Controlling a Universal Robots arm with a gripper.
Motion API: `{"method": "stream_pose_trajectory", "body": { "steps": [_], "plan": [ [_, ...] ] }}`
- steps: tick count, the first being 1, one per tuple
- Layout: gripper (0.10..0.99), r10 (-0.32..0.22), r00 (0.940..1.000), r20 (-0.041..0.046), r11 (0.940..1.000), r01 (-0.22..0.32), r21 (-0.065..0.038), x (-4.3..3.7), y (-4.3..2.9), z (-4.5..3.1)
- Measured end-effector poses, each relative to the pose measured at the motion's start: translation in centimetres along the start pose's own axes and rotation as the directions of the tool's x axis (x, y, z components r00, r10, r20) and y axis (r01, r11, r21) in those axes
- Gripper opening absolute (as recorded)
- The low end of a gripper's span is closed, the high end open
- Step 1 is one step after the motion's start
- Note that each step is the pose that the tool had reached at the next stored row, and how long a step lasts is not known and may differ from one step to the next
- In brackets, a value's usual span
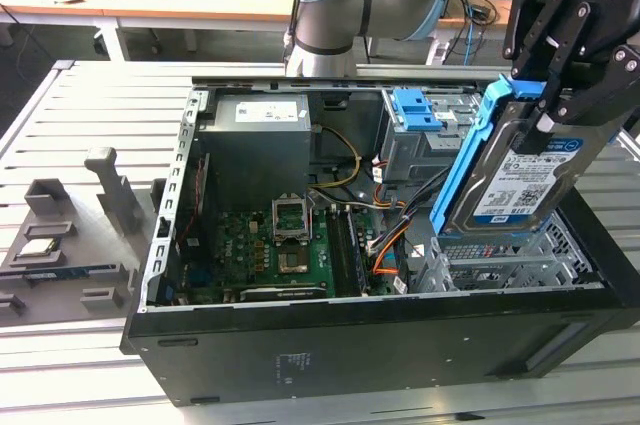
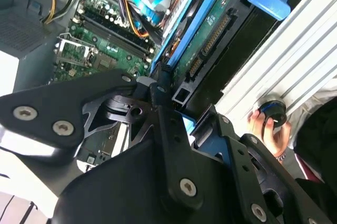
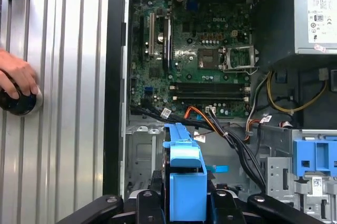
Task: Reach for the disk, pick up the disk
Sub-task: 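Pick up the disk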
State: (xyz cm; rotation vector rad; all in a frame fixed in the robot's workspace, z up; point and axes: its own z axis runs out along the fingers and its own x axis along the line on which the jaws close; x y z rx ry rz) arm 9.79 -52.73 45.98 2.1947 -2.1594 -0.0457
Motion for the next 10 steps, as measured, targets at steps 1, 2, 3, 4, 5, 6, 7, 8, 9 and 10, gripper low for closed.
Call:
{"method": "stream_pose_trajectory", "body": {
  "steps": [1, 2, 3, 4, 5, 6, 7, 8, 9, 10],
  "plan": [
    [0.369, 0.0, 1.0, -0.0002, 1.0, 0.0, -0.001, -0.09, -0.42, 0.12],
    [0.369, 0.0, 1.0, -0.0006, 1.0, 0.0, -0.001, -0.16, -0.73, 0.19],
    [0.369, 0.0, 1.0, -0.0016, 1.0, 0.0, -0.002, -0.23, -1.23, 0.31],
    [0.369, 0.0, 1.0, -0.0033, 1.0, 0.0, -0.002, -0.24, -1.49, 0.37],
    [0.369, 0.0, 1.0, -0.0042, 1.0, 0.0, -0.002, -0.24, -1.51, 0.37],
    [0.369, 0.0, 1.0, -0.0043, 1.0, 0.0, -0.002, -0.24, -1.51, 0.38],
    [0.369, 0.0, 1.0, -0.0045, 1.0, 0.0, -0.002, -0.24, -1.51, 0.38],
    [0.369, 0.0, 1.0, -0.0048, 1.0, 0.0, -0.002, -0.24, -1.51, 0.38],
    [0.369, 0.0, 1.0, -0.0049, 1.0, 0.0, -0.002, -0.24, -1.51, 0.38],
    [0.369, 0.0, 1.0, -0.0049, 1.0, 0.0, -0.002, -0.24, -1.51, 0.38]
  ]
}}
